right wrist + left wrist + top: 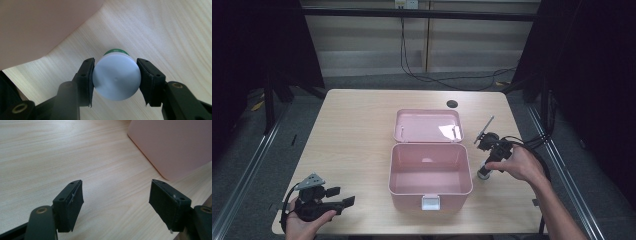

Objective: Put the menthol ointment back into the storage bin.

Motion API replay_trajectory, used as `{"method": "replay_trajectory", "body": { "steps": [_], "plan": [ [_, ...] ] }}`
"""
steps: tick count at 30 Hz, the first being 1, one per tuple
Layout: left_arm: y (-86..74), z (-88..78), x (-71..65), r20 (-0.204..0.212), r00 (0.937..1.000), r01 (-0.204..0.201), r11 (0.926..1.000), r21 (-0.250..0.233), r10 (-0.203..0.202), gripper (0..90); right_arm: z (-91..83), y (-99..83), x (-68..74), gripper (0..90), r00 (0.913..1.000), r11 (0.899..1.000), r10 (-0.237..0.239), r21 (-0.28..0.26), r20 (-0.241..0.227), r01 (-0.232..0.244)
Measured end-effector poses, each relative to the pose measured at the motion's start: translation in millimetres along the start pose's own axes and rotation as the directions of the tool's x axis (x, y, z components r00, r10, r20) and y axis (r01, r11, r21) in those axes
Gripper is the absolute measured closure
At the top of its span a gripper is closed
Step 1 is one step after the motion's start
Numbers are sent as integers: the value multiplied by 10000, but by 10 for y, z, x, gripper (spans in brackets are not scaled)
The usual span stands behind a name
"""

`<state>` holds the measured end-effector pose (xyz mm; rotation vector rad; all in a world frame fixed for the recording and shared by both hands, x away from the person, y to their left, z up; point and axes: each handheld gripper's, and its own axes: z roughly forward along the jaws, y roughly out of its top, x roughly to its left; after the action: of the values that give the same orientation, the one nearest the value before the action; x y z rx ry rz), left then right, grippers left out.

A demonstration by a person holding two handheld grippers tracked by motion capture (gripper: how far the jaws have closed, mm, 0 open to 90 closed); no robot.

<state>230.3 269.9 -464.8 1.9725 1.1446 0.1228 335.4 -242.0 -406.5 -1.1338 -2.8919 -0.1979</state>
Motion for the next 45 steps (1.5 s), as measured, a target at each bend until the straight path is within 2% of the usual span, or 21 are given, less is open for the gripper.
{"method": "replay_trajectory", "body": {
  "steps": [2,3,6,7,10,11,15,16,18,21,22,24,26,29,31,36,41,45],
  "plan": [
    [-6,6,-2,9,10000,-54,10000,79,54,273,-22,-1,7,506,10000,10000,-7,-11,4,7],
    [-9,5,-14,-73,10000,-58,10000,32,58,274,-51,-2,15,506,9998,9999,117,-37,163,-116],
    [-5,6,-11,-40,10000,-33,10000,39,33,274,-72,-4,25,506,9999,9999,171,-25,24,-171],
    [-4,6,-11,-51,10000,-49,10000,30,49,274,-97,-11,29,506,9999,10000,19,8,105,-19],
    [-3,9,-1,-32,10000,-87,9999,82,87,274,-132,-30,23,506,10000,9999,37,-119,-77,-38],
    [-5,9,1,-43,10000,-76,9999,92,76,274,-144,-38,24,506,10000,9999,20,-124,42,-20],
    [0,5,-1,-39,9999,-113,9999,66,114,274,-198,-57,39,506,10000,10000,-90,29,28,90],
    [-2,8,0,-12,9999,-105,9999,80,105,274,-211,-61,37,506,9999,9999,-117,-117,-16,117],
    [-3,10,2,-31,10000,-53,9999,98,53,274,-242,-61,43,506,9998,9998,-215,-45,29,215],
    [-2,8,2,-44,9999,-94,9999,77,95,274,-310,-57,44,506,9998,9998,-181,-13,92,181],
    [-3,9,1,-36,10000,-65,9999,82,66,274,-330,-56,47,506,9998,9998,-98,-164,158,101],
    [-4,10,0,-37,10000,-59,9999,97,60,274,-374,-47,55,506,9996,9999,-114,-26,244,115],
    [-1,10,-1,-29,9999,-96,9999,96,96,274,-411,-42,62,506,9997,9996,-150,-244,187,155],
    [2,10,-1,-38,9999,-140,9998,108,141,274,-497,-11,93,506,9983,9985,-521,-164,275,526],
    [1,9,0,-7,10000,-48,10000,62,48,274,-520,-4,101,506,9978,9977,-642,-191,155,645],
    [1,8,1,-5,10000,-70,10000,52,70,274,-605,27,138,506,9951,9951,-972,-175,206,975],
    [1,6,1,-16,10000,-85,9999,68,86,274,-664,38,152,506,9964,9966,-795,-178,284,800],
    [0,9,1,-5,10000,-47,10000,66,47,274,-751,32,152,507,9959,9956,-814,-434,381,831]
  ]
}}
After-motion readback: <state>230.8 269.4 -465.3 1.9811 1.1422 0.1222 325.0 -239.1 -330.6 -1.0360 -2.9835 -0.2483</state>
